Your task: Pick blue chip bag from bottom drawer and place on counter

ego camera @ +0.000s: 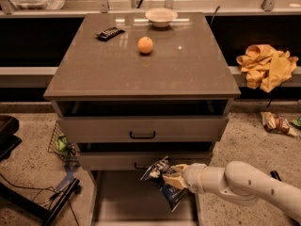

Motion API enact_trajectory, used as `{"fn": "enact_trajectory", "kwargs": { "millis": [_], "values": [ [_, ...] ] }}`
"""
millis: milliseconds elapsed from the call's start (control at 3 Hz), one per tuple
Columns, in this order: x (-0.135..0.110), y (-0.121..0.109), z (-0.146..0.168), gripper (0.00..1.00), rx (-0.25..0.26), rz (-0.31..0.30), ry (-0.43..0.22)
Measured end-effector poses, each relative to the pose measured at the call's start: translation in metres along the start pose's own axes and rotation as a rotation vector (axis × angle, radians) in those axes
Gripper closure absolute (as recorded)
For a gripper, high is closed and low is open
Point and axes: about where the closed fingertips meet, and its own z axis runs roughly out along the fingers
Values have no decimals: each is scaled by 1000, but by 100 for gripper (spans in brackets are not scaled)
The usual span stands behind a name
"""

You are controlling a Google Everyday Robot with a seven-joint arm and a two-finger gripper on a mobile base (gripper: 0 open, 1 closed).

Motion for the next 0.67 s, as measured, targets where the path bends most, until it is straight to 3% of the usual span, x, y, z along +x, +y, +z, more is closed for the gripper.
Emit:
{"fn": "enact_trajectory", "kwargs": {
  "millis": [667],
  "values": [
    [-96,22,-70,100,-9,28,-28]
  ]
}}
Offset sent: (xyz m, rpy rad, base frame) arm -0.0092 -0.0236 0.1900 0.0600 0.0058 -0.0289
